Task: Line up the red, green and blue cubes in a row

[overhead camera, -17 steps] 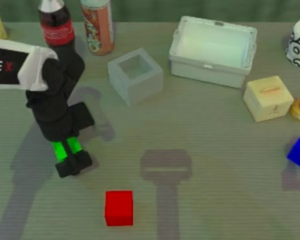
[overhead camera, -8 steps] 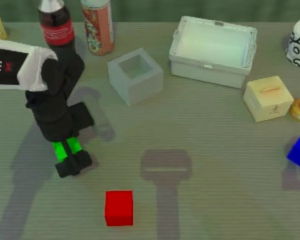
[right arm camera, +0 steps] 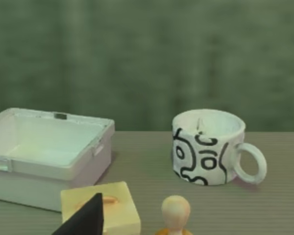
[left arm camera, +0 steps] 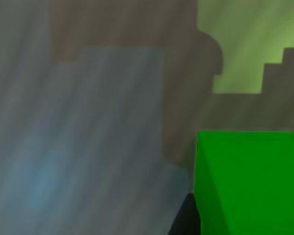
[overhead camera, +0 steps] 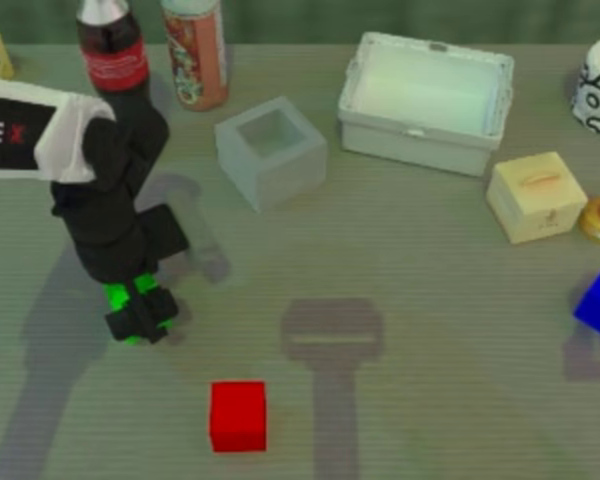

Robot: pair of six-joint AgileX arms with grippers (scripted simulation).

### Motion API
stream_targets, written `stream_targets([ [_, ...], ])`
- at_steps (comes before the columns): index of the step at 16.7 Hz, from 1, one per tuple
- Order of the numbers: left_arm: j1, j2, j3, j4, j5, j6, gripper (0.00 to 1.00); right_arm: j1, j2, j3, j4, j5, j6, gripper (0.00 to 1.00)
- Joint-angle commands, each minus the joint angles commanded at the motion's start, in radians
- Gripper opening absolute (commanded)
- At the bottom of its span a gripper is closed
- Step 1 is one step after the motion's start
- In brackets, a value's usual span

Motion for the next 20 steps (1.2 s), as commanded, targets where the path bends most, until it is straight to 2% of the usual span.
stream_targets([
  [8,0.0,0.0,0.0,0.0,0.0,0.0,0.0,0.0,0.0,0.0,0.0,0.0,0.0,1.0],
  [9,-0.002,-0.033,0.008,-0.026,0.015,-0.011,0.0,0.0,0.0,0.0,0.0,0.0,0.0,1.0],
  [20,0.016,-0.148,0.149,-0.282,0.014,-0.014,0.0,0.0,0.0,0.0,0.0,0.0,0.0,1.0],
])
